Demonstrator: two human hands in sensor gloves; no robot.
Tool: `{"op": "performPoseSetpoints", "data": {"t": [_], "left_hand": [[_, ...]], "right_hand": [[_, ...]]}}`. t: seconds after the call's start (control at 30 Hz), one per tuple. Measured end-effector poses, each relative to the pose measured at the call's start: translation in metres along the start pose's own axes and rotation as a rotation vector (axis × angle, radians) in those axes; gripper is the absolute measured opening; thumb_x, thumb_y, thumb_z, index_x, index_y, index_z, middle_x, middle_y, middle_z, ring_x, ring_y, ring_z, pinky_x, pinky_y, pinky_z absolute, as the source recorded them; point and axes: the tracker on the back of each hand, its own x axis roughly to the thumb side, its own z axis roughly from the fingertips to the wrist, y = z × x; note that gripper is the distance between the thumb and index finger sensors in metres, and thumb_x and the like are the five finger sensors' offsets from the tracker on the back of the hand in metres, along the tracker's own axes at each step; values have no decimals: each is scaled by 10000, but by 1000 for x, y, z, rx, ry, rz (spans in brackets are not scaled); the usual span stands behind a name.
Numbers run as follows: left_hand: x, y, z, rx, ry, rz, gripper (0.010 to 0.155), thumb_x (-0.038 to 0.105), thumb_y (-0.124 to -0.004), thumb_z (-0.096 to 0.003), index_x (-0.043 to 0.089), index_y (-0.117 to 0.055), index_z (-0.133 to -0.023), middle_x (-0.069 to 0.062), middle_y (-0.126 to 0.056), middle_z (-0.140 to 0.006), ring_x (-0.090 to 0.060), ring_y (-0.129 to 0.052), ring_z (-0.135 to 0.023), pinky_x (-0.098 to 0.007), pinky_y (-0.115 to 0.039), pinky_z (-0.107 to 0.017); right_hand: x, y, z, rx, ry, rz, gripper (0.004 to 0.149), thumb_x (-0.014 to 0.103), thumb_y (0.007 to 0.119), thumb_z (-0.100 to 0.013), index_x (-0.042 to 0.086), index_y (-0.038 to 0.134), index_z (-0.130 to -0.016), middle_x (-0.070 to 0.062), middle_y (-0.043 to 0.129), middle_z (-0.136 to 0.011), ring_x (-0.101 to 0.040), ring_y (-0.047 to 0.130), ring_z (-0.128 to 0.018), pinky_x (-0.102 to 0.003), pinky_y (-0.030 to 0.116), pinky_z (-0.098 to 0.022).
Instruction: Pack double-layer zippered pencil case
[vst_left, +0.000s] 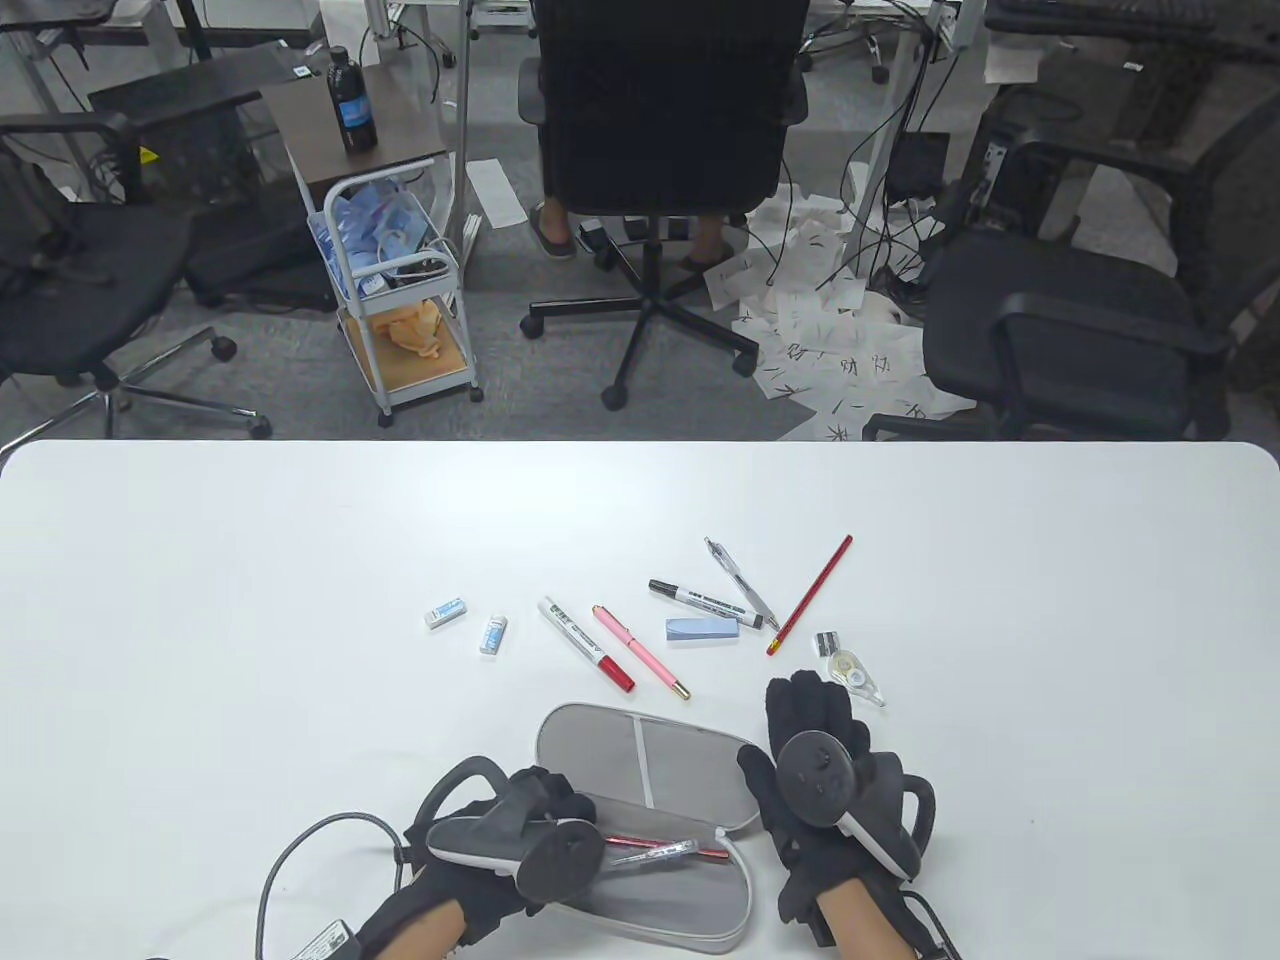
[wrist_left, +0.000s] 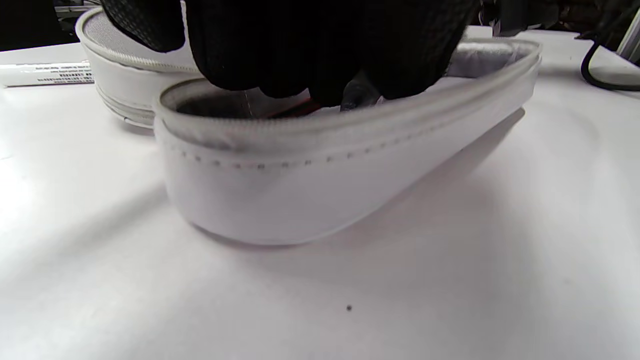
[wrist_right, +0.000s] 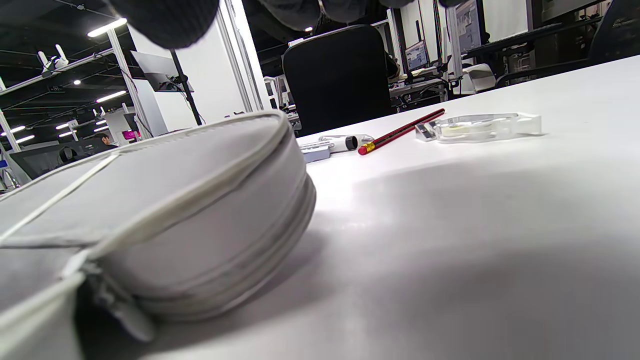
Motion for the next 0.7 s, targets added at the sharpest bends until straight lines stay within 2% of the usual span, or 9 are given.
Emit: {"op": "performPoseSetpoints", "data": {"t": [0.27, 0.37, 0.53, 0.6, 0.7], "left_hand": [[2, -7, 3, -64, 8, 79, 445, 413, -864, -535, 167, -853, -906, -119, -825, -952, -378, -807, -843, -646, -631, -716], [1, -5, 7, -55, 39, 105, 473, 423, -852, -538, 156, -843, -929, -129, -815, -969, -393, -795, -858, -662, -610, -721], [-18, 15, 28, 95, 134, 182, 560, 434, -835, -547, 153, -763, -1026, -141, -741, -1063, -429, -744, -927, -688, -580, -723], [-29, 28, 44, 219, 242, 184, 610, 428, -838, -550, 150, -699, -1075, -149, -681, -1111, -452, -694, -968, -707, -543, -729], [-43, 36, 61, 358, 377, 165, 722, 448, -845, -543, 134, -585, -1139, -175, -595, -1159, -485, -628, -1008, -720, -508, -728]], "right_hand": [[0, 0, 1, 8, -2, -1, 710, 508, 570, -520, 162, 332, -1091, -155, 272, -1162, -399, 266, -1007, -563, 354, -698], [1, 0, 1, 7, -4, 1, 708, 509, 570, -520, 163, 333, -1091, -153, 272, -1163, -398, 267, -1007, -563, 353, -698], [0, -1, 1, 3, -2, -13, 707, 509, 570, -519, 164, 333, -1090, -154, 270, -1162, -399, 264, -1007, -561, 353, -698], [0, -7, 1, -19, -12, -31, 707, 510, 572, -519, 166, 336, -1091, -152, 268, -1163, -398, 260, -1008, -559, 352, -700], [0, -23, -4, -80, -20, -88, 703, 504, 583, -522, 161, 353, -1091, -153, 270, -1163, -398, 262, -1007, -557, 358, -701]]}}
